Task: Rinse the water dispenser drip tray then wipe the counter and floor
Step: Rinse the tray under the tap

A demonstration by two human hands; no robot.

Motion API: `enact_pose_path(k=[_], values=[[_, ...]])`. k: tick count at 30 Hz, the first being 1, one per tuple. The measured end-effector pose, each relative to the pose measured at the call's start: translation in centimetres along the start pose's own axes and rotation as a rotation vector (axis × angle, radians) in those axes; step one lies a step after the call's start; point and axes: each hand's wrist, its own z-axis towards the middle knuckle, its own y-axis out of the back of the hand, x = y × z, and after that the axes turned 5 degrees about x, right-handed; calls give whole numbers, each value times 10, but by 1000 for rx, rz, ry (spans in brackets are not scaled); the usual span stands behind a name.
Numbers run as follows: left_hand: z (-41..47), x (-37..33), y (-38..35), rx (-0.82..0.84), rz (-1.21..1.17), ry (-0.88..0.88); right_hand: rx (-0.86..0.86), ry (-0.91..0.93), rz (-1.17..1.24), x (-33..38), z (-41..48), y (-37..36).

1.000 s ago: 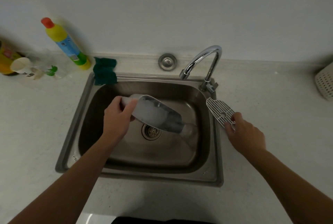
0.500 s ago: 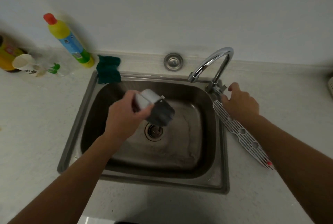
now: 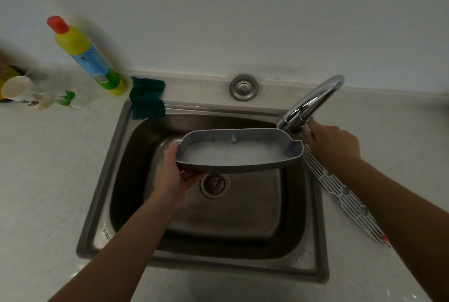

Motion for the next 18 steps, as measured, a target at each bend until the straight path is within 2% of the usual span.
enact_pose_path(k=[3,5,10,12,15,18], values=[[4,-1,-3,12,-2,16,4,-41,55,7,-4,1],[5,0,-3,26,3,16,50,-109,173,10,-8,9],[10,0,-7,93,-12,21,67,-300,700,20,-43,35],[12,4,-11,135,1,32,127,-354,942,25,-64,40],[13,11,-21,192,18,71,223,-527,1312,28,-86,47],[11,18,-30,232,14,114,220,-564,1416,22,-100,53]])
